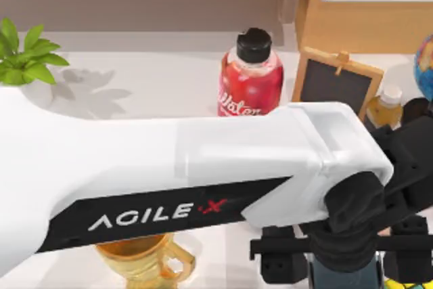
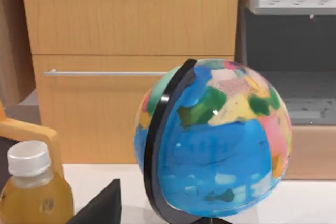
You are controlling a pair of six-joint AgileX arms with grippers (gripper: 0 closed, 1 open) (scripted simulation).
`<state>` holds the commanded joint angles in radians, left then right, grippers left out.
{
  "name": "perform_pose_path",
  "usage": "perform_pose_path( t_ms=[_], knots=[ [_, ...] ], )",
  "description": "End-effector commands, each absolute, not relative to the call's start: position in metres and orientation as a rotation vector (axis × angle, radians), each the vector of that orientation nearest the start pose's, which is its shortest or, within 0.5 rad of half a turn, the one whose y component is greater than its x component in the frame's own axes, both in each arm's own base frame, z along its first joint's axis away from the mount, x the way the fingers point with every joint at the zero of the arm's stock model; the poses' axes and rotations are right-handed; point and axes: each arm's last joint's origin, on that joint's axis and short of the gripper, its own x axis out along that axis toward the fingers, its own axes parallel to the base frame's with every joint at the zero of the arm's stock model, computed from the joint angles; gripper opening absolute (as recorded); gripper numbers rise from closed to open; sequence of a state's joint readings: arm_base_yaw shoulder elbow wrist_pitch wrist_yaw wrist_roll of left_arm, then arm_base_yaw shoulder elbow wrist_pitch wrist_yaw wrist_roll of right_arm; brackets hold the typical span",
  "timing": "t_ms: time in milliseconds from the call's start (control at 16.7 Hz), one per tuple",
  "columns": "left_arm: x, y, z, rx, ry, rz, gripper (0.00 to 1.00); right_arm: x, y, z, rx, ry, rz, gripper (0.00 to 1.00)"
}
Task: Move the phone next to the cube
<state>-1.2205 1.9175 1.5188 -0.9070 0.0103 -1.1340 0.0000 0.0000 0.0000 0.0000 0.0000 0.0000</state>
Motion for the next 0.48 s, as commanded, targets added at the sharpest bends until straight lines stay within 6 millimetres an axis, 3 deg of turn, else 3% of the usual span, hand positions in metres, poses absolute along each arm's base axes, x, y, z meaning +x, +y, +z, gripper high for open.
perform_pose_path(
  t_ms=[480],
  knots=[
    [0.141, -0.361, 0.13, -0.001, 1.551, -0.037, 0.0, 0.106, -0.001, 0.16, 0.0, 0.0, 0.0, 1.0]
  ],
)
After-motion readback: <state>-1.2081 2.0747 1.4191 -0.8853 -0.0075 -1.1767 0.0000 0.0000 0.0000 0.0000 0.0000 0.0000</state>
